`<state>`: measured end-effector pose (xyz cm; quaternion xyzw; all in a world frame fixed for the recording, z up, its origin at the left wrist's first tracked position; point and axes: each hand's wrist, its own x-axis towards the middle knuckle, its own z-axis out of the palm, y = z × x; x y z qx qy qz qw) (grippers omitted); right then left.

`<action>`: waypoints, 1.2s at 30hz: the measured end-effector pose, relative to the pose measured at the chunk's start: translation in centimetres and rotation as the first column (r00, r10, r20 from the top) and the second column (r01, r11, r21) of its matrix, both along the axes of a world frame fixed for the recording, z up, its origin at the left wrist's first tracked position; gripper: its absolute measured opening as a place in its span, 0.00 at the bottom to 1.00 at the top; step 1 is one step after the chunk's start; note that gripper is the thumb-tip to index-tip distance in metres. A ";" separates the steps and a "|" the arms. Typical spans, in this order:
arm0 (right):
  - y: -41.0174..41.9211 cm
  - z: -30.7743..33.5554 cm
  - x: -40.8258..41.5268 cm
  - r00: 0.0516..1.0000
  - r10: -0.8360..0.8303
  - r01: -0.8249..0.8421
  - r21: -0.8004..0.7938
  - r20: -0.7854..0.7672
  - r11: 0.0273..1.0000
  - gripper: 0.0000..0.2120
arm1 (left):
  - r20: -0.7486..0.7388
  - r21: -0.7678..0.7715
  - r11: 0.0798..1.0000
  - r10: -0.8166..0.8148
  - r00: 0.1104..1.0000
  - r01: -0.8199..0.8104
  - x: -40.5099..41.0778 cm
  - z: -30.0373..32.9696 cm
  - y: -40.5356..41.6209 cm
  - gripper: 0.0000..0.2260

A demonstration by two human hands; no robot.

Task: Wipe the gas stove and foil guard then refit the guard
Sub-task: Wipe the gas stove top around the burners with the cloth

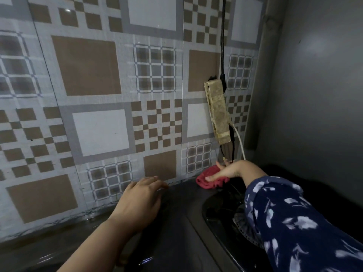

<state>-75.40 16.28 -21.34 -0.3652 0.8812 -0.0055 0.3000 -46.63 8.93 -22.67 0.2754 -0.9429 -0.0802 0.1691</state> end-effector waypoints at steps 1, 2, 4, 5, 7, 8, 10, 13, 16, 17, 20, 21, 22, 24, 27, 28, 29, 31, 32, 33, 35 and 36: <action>-0.5 -0.4 0.3 0.998 -0.048 0.049 0.013 -0.048 0.999 0.61 | -0.002 0.001 1.000 0.002 1.000 -0.002 0.0 0.0 -0.1 0.17; -1.2 -0.9 0.2 0.990 -0.102 0.104 0.020 -0.095 0.994 0.68 | -0.003 0.001 1.000 0.004 1.000 -0.004 0.0 0.0 -0.2 0.17; -2.7 -1.6 0.2 0.987 -0.142 0.143 0.006 -0.082 0.990 0.74 | -0.016 0.006 1.000 0.015 1.000 -0.015 -0.1 -0.1 -0.5 0.17; -3.3 -1.8 0.6 0.989 -0.136 0.137 0.003 -0.052 0.991 0.74 | -0.023 0.009 1.000 0.023 0.999 -0.023 -0.1 -0.2 -0.7 0.17; -3.4 -1.2 2.9 0.994 -0.093 0.095 0.030 -0.048 0.995 0.75 | -0.027 0.016 0.999 0.036 0.999 -0.036 -0.2 -0.4 -1.0 0.17; -3.4 -1.0 3.9 0.996 -0.065 0.068 0.052 -0.066 0.996 0.72 | -0.023 0.013 0.999 0.043 0.999 -0.042 -0.1 -0.6 -1.1 0.17; -2.9 -0.3 6.3 0.993 -0.010 0.019 0.076 -0.116 0.997 0.61 | -0.011 0.017 0.998 0.059 0.998 -0.059 0.3 -0.8 -1.0 0.17; -2.0 0.1 10.6 0.951 0.145 -0.118 0.111 -0.275 0.987 0.51 | 0.004 0.029 0.994 0.101 0.995 -0.101 1.5 -0.8 -0.9 0.17; -2.0 -1.1 14.7 0.925 0.254 -0.239 0.089 -0.282 0.967 0.48 | 0.018 0.046 0.989 0.143 0.990 -0.144 3.1 -0.4 -0.9 0.17; -2.0 -1.6 15.8 0.915 0.290 -0.277 0.086 -0.281 0.957 0.47 | 0.024 0.057 0.985 0.163 0.986 -0.164 3.7 -0.3 -0.8 0.18; -0.9 -2.0 18.6 0.883 0.374 -0.369 0.072 -0.282 0.927 0.42 | 0.026 0.082 0.971 0.225 0.974 -0.226 5.4 0.1 -0.3 0.19; -0.2 -2.1 19.4 0.874 0.396 -0.397 0.056 -0.283 0.916 0.40 | 0.029 0.087 0.966 0.241 0.970 -0.243 6.0 0.2 0.0 0.19; 0.5 -2.2 20.1 0.865 0.417 -0.425 0.036 -0.279 0.905 0.38 | 0.038 0.091 0.962 0.254 0.967 -0.256 6.5 0.4 0.3 0.19; 2.4 -2.3 21.5 0.843 0.471 -0.492 -0.020 -0.261 0.870 0.35 | 0.069 0.099 0.957 0.267 0.961 -0.273 7.4 0.6 1.2 0.18; 5.6 -2.4 23.0 0.820 0.536 -0.561 -0.093 -0.202 0.823 0.32 | 0.124 0.113 0.953 0.267 0.956 -0.281 8.6 0.7 2.8 0.19; 6.6 -2.1 23.1 0.826 0.539 -0.559 -0.119 -0.163 0.821 0.31 | 0.142 0.117 0.954 0.259 0.955 -0.276 9.0 0.7 3.2 0.19; 7.5 -1.5 23.1 0.840 0.532 -0.543 -0.151 -0.110 0.826 0.31 | 0.156 0.120 0.956 0.249 0.956 -0.269 9.3 0.7 3.6 0.19; 8.5 -0.3 23.0 0.880 0.474 -0.463 -0.210 0.006 0.861 0.32 | 0.164 0.127 0.957 0.240 0.957 -0.262 9.9 0.7 4.1 0.19; 8.6 -0.1 23.1 0.902 0.430 -0.409 -0.225 0.050 0.884 0.34 | 0.159 0.127 0.956 0.243 0.957 -0.264 10.1 0.7 4.2 0.19; 8.4 -0.1 23.5 0.917 0.394 -0.371 -0.226 0.065 0.901 0.36 | 0.152 0.124 0.956 0.246 0.957 -0.265 10.4 0.7 4.2 0.19; 6.9 -1.1 24.6 0.927 0.371 -0.373 -0.190 -0.049 0.908 0.36 | 0.138 0.116 0.955 0.258 0.956 -0.274 10.9 0.9 3.9 0.19; 5.9 -1.9 25.1 0.920 0.364 -0.386 -0.175 -0.145 0.906 0.36 | 0.131 0.112 0.953 0.268 0.954 -0.283 11.2 1.0 3.6 0.19</action>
